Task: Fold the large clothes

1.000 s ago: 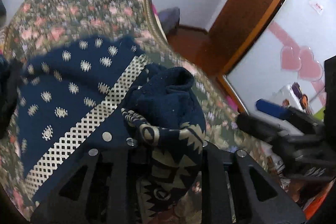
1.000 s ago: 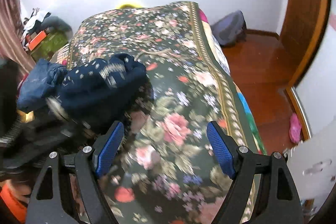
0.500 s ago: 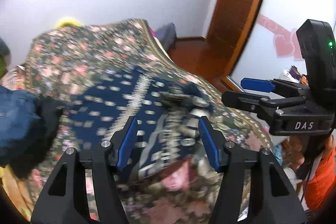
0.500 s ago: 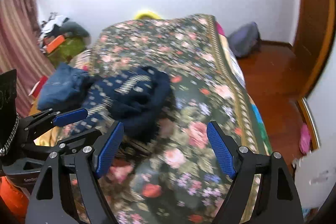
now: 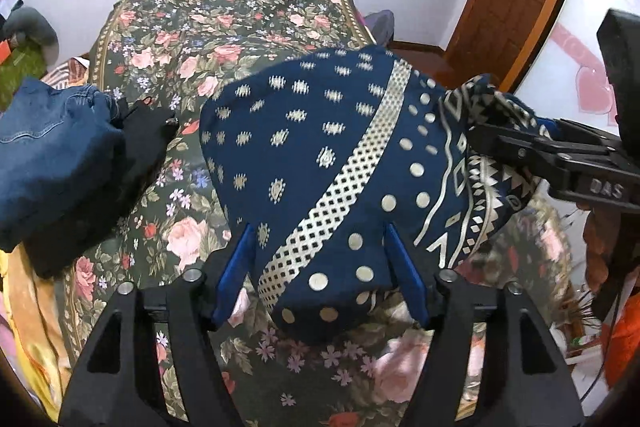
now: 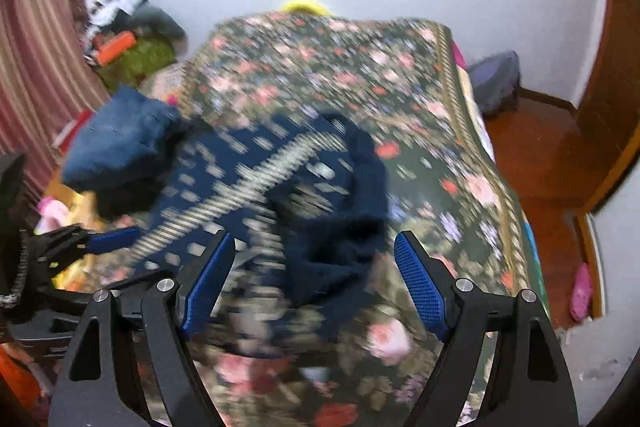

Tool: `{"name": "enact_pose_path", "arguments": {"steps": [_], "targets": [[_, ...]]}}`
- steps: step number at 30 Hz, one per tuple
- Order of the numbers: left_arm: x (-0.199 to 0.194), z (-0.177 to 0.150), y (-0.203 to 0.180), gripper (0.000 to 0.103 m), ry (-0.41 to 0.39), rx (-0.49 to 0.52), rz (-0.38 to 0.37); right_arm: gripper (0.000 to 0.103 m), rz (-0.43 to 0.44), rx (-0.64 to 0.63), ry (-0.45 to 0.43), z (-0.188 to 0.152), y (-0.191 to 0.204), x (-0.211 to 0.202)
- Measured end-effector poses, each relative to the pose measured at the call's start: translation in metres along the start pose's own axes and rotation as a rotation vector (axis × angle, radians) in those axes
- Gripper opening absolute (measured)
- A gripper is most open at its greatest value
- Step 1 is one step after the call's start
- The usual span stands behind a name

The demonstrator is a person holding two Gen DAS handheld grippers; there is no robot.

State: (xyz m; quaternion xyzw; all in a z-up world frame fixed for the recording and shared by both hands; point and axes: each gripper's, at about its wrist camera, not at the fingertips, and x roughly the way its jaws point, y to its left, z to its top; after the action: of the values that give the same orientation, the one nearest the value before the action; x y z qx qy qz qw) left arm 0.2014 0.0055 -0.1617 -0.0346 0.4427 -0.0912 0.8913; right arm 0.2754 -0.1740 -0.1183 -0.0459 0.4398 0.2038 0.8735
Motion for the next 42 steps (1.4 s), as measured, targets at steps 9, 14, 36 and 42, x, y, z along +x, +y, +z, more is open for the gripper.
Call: {"name": "enact_pose_path", "arguments": {"steps": [9, 14, 36, 42], "targets": [[-0.001, -0.01, 0.004, 0.073, 0.04, 0.021, -0.037, 0.08, 0.127, 0.192, 0.077, -0.026, -0.061, -0.011], [-0.015, 0.004, 0.016, 0.073, 0.009, -0.013, -0.026, 0.08, 0.125, 0.132, 0.06, -0.009, -0.047, -0.022], [0.076, 0.022, 0.103, 0.097, 0.186, -0.514, -0.396, 0.086, 0.395, 0.237, 0.293, 0.013, -0.063, 0.083], [0.106, 0.016, 0.108, 0.102, 0.228, -0.645, -0.541, 0.087, 0.488, 0.23, 0.322, 0.017, -0.058, 0.093]]}}
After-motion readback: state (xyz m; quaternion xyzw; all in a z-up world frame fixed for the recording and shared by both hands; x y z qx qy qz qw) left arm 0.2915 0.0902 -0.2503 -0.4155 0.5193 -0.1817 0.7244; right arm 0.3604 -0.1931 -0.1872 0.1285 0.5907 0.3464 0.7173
